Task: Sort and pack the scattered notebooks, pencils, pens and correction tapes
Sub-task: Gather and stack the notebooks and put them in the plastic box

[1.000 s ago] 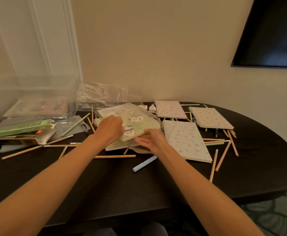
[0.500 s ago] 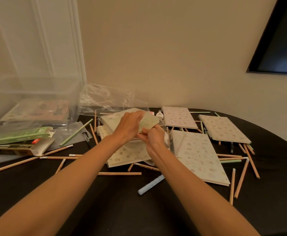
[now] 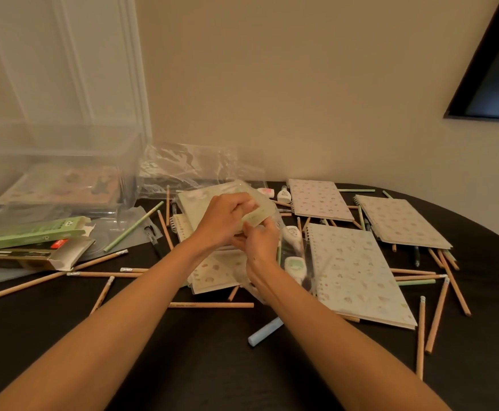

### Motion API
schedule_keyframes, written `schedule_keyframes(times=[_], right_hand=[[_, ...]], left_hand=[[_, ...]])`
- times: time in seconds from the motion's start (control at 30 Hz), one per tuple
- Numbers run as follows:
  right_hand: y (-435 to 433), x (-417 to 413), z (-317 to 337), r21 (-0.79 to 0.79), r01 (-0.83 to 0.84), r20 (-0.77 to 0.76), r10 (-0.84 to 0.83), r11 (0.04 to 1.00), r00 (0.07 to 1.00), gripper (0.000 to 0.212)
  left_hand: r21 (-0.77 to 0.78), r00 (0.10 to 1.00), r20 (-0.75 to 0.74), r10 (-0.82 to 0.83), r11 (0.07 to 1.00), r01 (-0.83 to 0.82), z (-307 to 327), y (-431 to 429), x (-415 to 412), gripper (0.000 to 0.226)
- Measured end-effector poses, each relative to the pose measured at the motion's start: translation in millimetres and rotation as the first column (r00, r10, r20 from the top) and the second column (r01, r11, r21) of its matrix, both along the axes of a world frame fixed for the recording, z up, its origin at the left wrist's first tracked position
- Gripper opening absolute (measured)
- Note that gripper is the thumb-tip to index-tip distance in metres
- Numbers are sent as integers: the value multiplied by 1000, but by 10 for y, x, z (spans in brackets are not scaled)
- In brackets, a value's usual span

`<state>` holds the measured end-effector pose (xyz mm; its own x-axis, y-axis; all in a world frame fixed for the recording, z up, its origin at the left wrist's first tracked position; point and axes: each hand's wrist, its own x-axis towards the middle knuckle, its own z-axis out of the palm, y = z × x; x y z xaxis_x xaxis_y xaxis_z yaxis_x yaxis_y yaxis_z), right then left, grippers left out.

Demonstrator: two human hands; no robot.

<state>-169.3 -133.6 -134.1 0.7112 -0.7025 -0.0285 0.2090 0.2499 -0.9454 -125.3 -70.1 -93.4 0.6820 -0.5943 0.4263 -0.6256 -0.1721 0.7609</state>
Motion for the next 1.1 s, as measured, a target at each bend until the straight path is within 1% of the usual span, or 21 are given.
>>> schedule_keyframes(times=[0.1,0.17,0.27,0.33,0.43,0.5,0.57,0.63,0.67,0.7,0.73,0.77,0.8,0.83,0.87,0.9,0.93,1.0,1.03,1.07,1.1], right_hand=[[2,-25,-82,10,-38,-29,38,999,999,23],[-29,-71,-112,21,-109,-100,110,994,989,13],[-114,-129,-111,7,-201,-250,196,980,948,29],[-171,-162,-95,11,-216,-297,209,976,932,27],[-214,-229,-13,-20,-269,-355,245,963,902,15],[-264,-318,61,-46,-331,-394,287,943,873,16],[-378,-448,155,-165,-365,-493,244,916,835,16],[-557,-578,257,-383,-357,-530,114,852,840,14],[-656,-628,302,-527,-330,-516,13,783,857,15],[-762,-657,346,-696,-278,-466,-121,661,877,18],[-857,-683,395,-846,-232,-378,-233,480,896,20],[-933,-688,438,-927,-242,-318,-261,285,912,24],[-1000,-690,455,-941,-317,-336,-213,116,918,33],[-1055,-683,450,-899,-438,-432,-135,-15,892,46],[-1107,-680,430,-820,-558,-552,-82,-128,830,60],[-1154,-677,404,-744,-630,-631,-77,-222,772,70],[-1190,-682,393,-693,-656,-663,-92,-298,743,77],[-1268,-696,381,-607,-641,-666,-139,-470,733,83],[-1302,-715,384,-540,-624,-662,-173,-565,729,86],[-1343,-739,381,-464,-619,-667,-210,-634,715,89],[-1380,-766,364,-409,-624,-676,-238,-666,697,92]], left_hand=[[-22,999,-34,-22,1000,21,-55,32,-27,21],[-20,998,-46,-50,999,49,-74,48,-31,20],[38,997,-28,-67,997,68,-97,66,-7,21],[84,996,-29,-83,993,85,-136,67,-16,23],[163,995,17,-94,982,90,-232,65,-67,20],[178,996,45,-75,982,66,-270,101,-91,19],[234,994,79,-78,971,58,-302,174,-87,23],[391,970,177,-166,917,85,-358,265,-86,29],[482,946,223,-235,870,103,-382,316,-98,31],[554,922,250,-295,824,114,-390,366,-107,33],[605,904,271,-332,789,109,-380,413,-117,35],[632,891,297,-344,770,87,-366,457,-111,37],[640,876,337,-345,766,56,-346,496,-112,39],[643,861,369,-350,765,36,-331,529,-111,40],[649,848,384,-364,760,32,-320,560,-120,40],[666,842,378,-384,744,40,-322,593,-126,41],[692,844,359,-400,720,47,-324,632,-137,42],[708,862,318,-395,703,61,-325,730,-138,43],[688,875,305,-376,722,70,-312,783,-128,43],[662,885,299,-355,746,76,-294,831,-119,44],[640,891,300,-340,765,77,-278,876,-115,46]])
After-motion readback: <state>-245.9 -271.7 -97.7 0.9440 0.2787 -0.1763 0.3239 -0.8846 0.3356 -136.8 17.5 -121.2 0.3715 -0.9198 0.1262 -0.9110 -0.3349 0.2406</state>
